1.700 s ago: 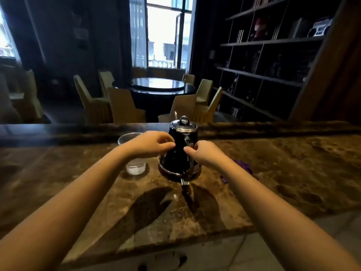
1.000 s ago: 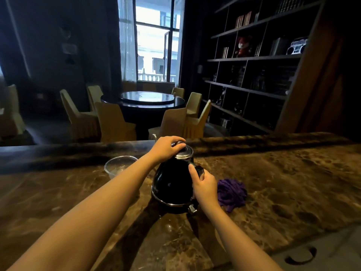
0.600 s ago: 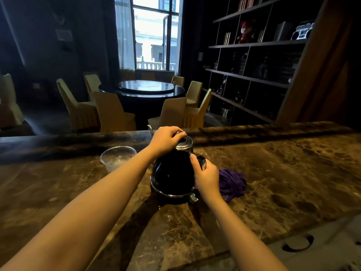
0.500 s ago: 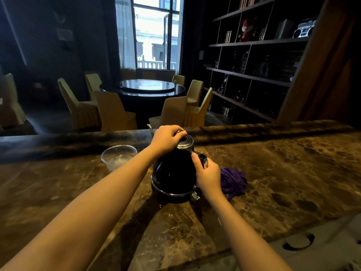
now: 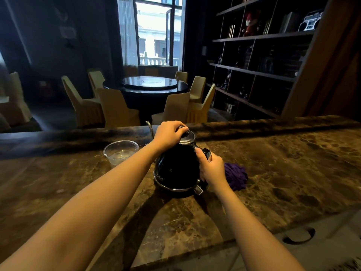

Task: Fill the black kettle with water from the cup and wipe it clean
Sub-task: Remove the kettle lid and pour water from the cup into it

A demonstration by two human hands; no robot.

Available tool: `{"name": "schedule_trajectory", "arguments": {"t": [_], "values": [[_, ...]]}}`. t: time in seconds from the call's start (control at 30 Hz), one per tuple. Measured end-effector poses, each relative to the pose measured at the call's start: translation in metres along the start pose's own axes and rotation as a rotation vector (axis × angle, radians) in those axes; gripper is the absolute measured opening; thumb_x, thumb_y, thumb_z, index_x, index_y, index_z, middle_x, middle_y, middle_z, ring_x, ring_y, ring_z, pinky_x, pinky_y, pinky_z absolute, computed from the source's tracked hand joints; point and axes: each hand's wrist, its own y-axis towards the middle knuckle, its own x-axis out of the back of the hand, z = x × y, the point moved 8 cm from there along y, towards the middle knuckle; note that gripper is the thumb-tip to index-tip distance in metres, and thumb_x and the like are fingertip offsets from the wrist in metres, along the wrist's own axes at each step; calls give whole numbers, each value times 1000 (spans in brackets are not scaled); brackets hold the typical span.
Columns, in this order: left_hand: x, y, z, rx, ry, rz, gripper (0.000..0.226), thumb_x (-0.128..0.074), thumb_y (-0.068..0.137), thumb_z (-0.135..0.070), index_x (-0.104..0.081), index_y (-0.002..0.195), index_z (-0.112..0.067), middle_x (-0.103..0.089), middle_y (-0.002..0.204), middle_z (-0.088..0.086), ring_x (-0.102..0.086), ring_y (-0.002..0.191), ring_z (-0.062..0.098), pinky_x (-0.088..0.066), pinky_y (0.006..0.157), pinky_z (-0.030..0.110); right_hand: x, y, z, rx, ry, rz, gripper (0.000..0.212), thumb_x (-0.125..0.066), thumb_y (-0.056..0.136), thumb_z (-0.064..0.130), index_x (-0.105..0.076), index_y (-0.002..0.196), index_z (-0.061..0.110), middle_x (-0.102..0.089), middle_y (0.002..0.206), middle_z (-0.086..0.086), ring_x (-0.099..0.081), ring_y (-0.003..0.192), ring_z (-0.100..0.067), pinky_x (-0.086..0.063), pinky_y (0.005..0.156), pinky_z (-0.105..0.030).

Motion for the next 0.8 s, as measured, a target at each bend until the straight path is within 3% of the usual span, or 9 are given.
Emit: {"name": "schedule_trajectory", "arguments": {"t": [0.13, 0.23, 0.43, 0.6, 0.8], "values": [[1, 0, -1, 12, -3, -14, 28, -52, 90, -29, -67, 107, -12, -70, 106, 9, -56, 88, 10, -45, 80, 27, 0, 0, -1, 16, 23, 2, 27, -58, 86, 35, -59, 68, 15, -59, 61, -1, -55, 61, -17, -41, 59, -34], [2, 0, -1, 16, 3, -11, 28, -52, 90, -30, -67, 107, -13, -71, 105, 8, -56, 88, 10, -45, 79, 26, 0, -1, -2, 13, 25, 2, 29, -58, 85, 38, -57, 66, 15, -54, 57, 1, -50, 56, -16, -38, 57, -34], [1, -1, -3, 36, 8, -15, 26, -53, 89, -28, -68, 104, -11, -71, 103, 9, -58, 87, 12, -46, 80, 28, 0, -2, 3, 22, 11, 2, 32, -57, 86, 35, -60, 72, 7, -58, 65, -8, -54, 65, -23, -42, 62, -37], [25, 10, -1, 160, -104, -129, 27, -53, 89, -26, -73, 94, -8, -73, 98, 13, -63, 92, 22, -48, 84, 36, 1, -3, 2, 15, 12, -4, 33, -58, 85, 37, -62, 76, 5, -62, 71, -12, -59, 69, -24, -45, 65, -39], [37, 0, -24, 34, -94, -153, 26, -53, 89, -26, -69, 103, -10, -70, 105, 11, -61, 97, 20, -46, 84, 32, 0, -2, 1, -6, 18, 11, 38, -59, 74, 52, -59, 66, 15, -57, 62, -3, -54, 64, -23, -41, 62, -40]]}}
